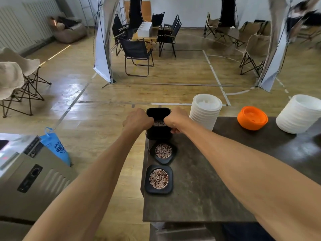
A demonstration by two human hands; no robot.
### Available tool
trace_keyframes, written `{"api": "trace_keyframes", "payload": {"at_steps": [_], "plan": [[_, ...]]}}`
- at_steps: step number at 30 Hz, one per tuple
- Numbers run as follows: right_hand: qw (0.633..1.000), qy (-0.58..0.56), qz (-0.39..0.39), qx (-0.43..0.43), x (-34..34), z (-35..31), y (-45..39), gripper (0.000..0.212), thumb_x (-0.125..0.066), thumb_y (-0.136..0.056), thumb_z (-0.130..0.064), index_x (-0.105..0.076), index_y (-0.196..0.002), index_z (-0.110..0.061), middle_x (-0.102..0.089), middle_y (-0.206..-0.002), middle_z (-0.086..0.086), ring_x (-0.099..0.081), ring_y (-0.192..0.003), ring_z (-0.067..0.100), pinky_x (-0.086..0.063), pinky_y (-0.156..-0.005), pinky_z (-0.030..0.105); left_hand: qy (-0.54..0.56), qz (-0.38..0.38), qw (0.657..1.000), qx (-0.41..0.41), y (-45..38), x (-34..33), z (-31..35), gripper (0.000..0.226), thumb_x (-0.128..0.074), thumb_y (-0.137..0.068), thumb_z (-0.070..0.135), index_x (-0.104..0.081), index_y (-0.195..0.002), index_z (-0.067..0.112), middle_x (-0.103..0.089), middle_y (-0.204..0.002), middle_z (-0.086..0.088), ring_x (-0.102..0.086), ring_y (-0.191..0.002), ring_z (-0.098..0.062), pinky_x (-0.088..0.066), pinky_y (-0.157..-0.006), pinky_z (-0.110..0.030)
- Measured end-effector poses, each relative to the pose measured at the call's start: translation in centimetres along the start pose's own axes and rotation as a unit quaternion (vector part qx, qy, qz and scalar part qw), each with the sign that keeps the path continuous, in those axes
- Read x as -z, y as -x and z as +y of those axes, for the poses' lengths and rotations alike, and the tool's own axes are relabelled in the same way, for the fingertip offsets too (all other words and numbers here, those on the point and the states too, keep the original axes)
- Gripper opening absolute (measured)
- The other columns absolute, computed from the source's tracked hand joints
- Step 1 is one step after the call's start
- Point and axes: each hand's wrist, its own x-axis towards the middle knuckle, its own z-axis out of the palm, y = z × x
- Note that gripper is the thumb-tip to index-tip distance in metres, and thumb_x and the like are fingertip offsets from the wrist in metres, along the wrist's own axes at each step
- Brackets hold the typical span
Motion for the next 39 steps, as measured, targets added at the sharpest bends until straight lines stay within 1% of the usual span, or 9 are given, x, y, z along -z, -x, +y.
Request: {"api": "trace_keyframes", "payload": {"at_steps": [4, 7, 10, 12, 16, 23, 28, 35, 39], "plan": [[1.000, -0.005, -0.001, 0.002, 0.3, 0.0, 0.5, 0.037, -0.055, -0.086, -0.010, -0.058, -0.122, 0.001, -0.070, -0.102, 0.021, -0.059, -0.043, 0.020, -0.033, -0.028, 0.014, -0.012, -0.005, 1.000, -0.020, 0.5, 0.3, -0.1, 0.028, -0.053, -0.091, 0.032, -0.053, -0.075, 0.010, -0.063, -0.076, -0.009, -0.062, -0.079, -0.028, -0.051, -0.074, -0.037], [0.999, -0.020, 0.022, 0.023, 0.8, 0.4, 1.9, 0.028, -0.055, -0.088, -0.017, -0.064, -0.110, -0.002, -0.069, -0.081, 0.013, -0.058, -0.032, 0.013, -0.036, -0.031, 0.016, 0.001, 0.046, 0.998, -0.031, 2.0, 0.3, -0.9, 0.034, -0.048, -0.093, 0.034, -0.053, -0.073, 0.007, -0.056, -0.073, -0.008, -0.056, -0.075, -0.030, -0.043, -0.066, -0.035], [0.991, -0.066, 0.085, 0.074, 0.8, 2.0, 4.3, 0.024, -0.054, -0.089, -0.025, -0.064, -0.089, -0.003, -0.069, -0.071, 0.011, -0.070, -0.054, 0.018, -0.058, -0.053, 0.034, 0.058, 0.135, 0.987, -0.062, 5.5, -0.6, -2.8, 0.040, -0.044, -0.096, 0.037, -0.056, -0.069, 0.010, -0.058, -0.069, -0.003, -0.056, -0.069, -0.028, -0.039, -0.060, -0.034], [0.982, -0.127, 0.110, 0.087, 0.3, 3.5, 6.2, 0.021, -0.057, -0.089, -0.026, -0.064, -0.086, -0.006, -0.071, -0.076, 0.011, -0.071, -0.069, 0.028, -0.060, -0.069, 0.046, 0.102, 0.157, 0.980, -0.071, 7.6, -2.1, -4.4, 0.035, -0.048, -0.096, 0.039, -0.064, -0.078, 0.014, -0.065, -0.076, 0.001, -0.059, -0.073, -0.024, -0.047, -0.064, -0.036], [0.987, -0.134, 0.070, 0.059, -1.5, 6.1, 7.6, 0.011, -0.061, -0.087, -0.025, -0.063, -0.078, -0.019, -0.071, -0.077, 0.005, -0.071, -0.075, 0.027, -0.060, -0.077, 0.045, 0.095, 0.069, 0.991, -0.064, 8.6, -5.0, -5.8, 0.023, -0.060, -0.091, 0.040, -0.068, -0.095, 0.019, -0.069, -0.090, 0.002, -0.065, -0.091, -0.023, -0.049, -0.074, -0.035], [0.998, -0.030, 0.046, 0.008, -3.8, 7.2, 7.6, 0.024, -0.063, -0.086, -0.024, -0.065, -0.101, -0.006, -0.066, -0.111, 0.019, -0.065, -0.100, 0.038, -0.050, -0.076, 0.034, 0.071, 0.040, 0.995, -0.059, 8.0, -6.2, -5.0, 0.022, -0.065, -0.088, 0.038, -0.062, -0.103, 0.023, -0.064, -0.105, -0.003, -0.062, -0.097, -0.024, -0.053, -0.083, -0.042], [0.999, -0.018, 0.045, 0.023, -4.3, 7.3, 7.7, 0.034, -0.067, -0.086, -0.020, -0.061, -0.117, -0.007, -0.059, -0.126, 0.017, -0.058, -0.114, 0.034, -0.039, -0.078, 0.028, 0.091, 0.046, 0.993, -0.060, 8.5, -6.3, -4.8, 0.015, -0.069, -0.087, 0.032, -0.064, -0.093, 0.019, -0.066, -0.096, -0.001, -0.062, -0.094, -0.022, -0.051, -0.079, -0.038], [0.959, -0.215, 0.141, 0.115, -2.6, 7.1, 9.3, 0.016, -0.068, -0.089, -0.013, -0.063, -0.104, -0.015, -0.066, -0.095, 0.000, -0.068, -0.084, 0.020, -0.056, -0.077, 0.033, 0.267, 0.105, 0.955, -0.076, 10.5, -4.7, -4.2, 0.009, -0.071, -0.089, 0.019, -0.065, -0.088, 0.012, -0.069, -0.078, -0.003, -0.065, -0.064, -0.010, -0.045, -0.055, -0.015], [0.953, -0.257, 0.101, 0.122, -1.1, 6.3, 9.4, 0.018, -0.068, -0.092, -0.025, -0.067, -0.102, -0.011, -0.070, -0.082, 0.001, -0.064, -0.055, 0.010, -0.055, -0.060, 0.027, 0.368, 0.099, 0.921, -0.076, 11.2, -2.9, -3.6, 0.008, -0.068, -0.092, 0.017, -0.067, -0.087, 0.010, -0.072, -0.069, -0.008, -0.066, -0.054, -0.009, -0.054, -0.059, -0.034]]}}
